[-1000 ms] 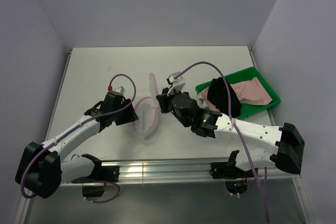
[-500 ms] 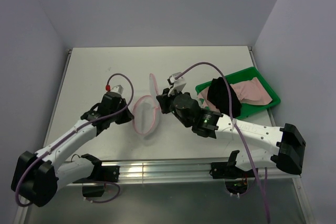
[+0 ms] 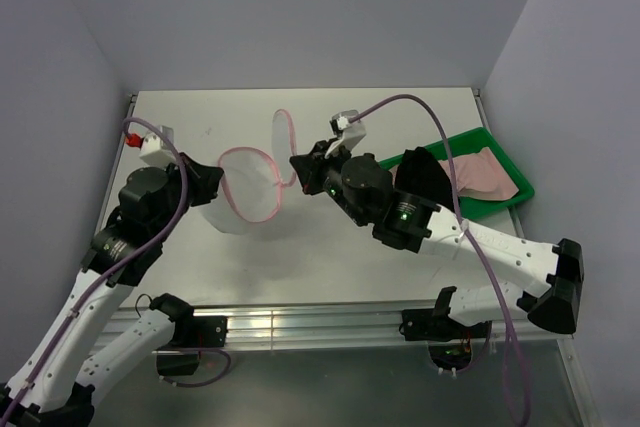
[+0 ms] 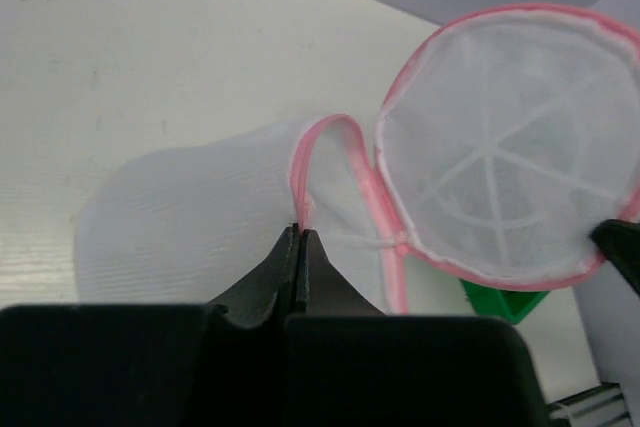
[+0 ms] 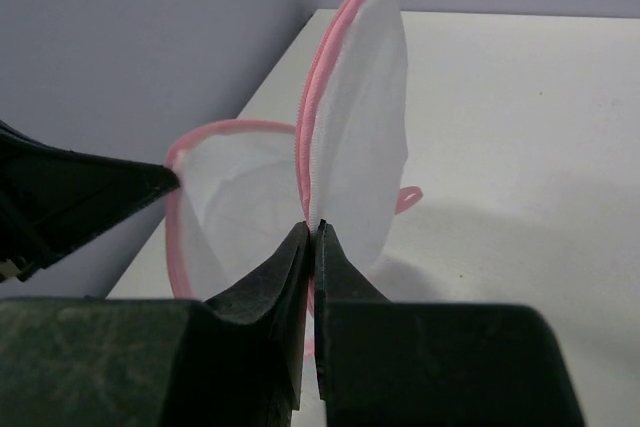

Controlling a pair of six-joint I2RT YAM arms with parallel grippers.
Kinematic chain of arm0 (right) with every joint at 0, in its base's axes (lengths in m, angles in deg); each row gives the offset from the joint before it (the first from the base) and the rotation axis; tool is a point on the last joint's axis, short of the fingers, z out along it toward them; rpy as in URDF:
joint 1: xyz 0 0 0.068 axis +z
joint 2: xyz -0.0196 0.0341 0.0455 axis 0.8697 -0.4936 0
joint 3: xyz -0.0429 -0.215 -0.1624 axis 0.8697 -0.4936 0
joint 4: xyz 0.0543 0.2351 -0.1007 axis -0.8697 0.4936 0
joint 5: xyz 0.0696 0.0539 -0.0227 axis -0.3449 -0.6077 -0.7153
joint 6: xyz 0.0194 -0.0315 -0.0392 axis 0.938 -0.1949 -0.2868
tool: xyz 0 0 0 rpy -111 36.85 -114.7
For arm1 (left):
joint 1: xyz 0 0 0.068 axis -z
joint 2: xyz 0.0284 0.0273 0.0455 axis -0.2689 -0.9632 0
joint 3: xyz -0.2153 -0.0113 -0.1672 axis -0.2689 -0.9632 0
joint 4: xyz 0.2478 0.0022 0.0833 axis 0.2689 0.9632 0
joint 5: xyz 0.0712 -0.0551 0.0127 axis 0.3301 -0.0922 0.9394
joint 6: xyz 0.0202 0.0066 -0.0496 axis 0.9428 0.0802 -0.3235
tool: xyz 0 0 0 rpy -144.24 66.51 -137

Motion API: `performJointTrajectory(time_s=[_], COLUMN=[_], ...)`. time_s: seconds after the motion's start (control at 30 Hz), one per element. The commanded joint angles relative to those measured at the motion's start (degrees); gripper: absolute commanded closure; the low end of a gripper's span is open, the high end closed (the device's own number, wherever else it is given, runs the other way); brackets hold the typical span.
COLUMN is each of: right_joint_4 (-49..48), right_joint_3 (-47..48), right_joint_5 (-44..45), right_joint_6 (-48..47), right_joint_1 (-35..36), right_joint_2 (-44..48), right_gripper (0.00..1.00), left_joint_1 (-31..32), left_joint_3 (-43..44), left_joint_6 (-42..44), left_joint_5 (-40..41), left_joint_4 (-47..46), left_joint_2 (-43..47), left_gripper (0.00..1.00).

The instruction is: Place the bra in the laundry bag and zip it closed

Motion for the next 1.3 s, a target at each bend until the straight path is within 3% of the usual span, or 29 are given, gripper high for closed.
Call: performJointTrajectory(time_s=[0.0,0.1,0.23,0.4,0.6,0.7,0.83,0.9,1.13,1.27], right_joint_4=[1.7,-2.5,-4.1,-5.6,-9.2,-9.1,-5.2,-4.0,1.3,6.4], right_joint_3=[4.8,4.2,-0.1,-4.0,-8.4,-10.7,-11.6,-12.4,-16.5,-20.3], right_joint_5=[-0.7,-3.9,-5.3,-6.0,-11.2,-15.8,-14.7,-13.9,-7.0,-3.3], right_joint_6=[1.1,1.6,5.4,8.2,12.1,14.6,12.7,11.3,6.2,5.6], right_joint_1=[-0.2,-0.1,-0.2,-0.8,-7.7,-13.1,-16.5,-17.7,-22.6,-31.3], right_joint_2=[-2.1,-0.9,-4.0,-7.3,-9.4,-12.3,-12.6,-9.9,3.0,8.1], right_gripper=[1.00,1.00,1.00,1.00,1.00,0.83,0.48,0.40,0.40,0.45], left_joint_1=[-0.5,-1.1,-2.7,-3.4,-3.4,-3.4,-3.4,-3.4,-3.4,-3.4], left_joint_3=[2.1,0.2,-9.9,-14.8,-17.9,-20.4,-24.8,-26.7,-28.1,-27.2], left_joint_6=[3.9,3.6,1.3,-0.3,-4.1,-6.4,-9.4,-10.4,-11.0,-11.6], left_joint_5=[4.8,8.5,5.0,2.7,1.3,1.6,0.7,-0.3,0.1,2.3], left_joint_4=[3.5,4.3,0.5,-0.5,-1.6,-3.1,-5.9,-7.0,-7.0,-5.1], left_joint_2=[-1.7,0.9,2.7,5.4,6.8,8.1,10.6,11.1,13.1,15.7], left_gripper=[1.00,1.00,1.00,1.00,1.00,1.00,1.00,1.00,1.00,0.92])
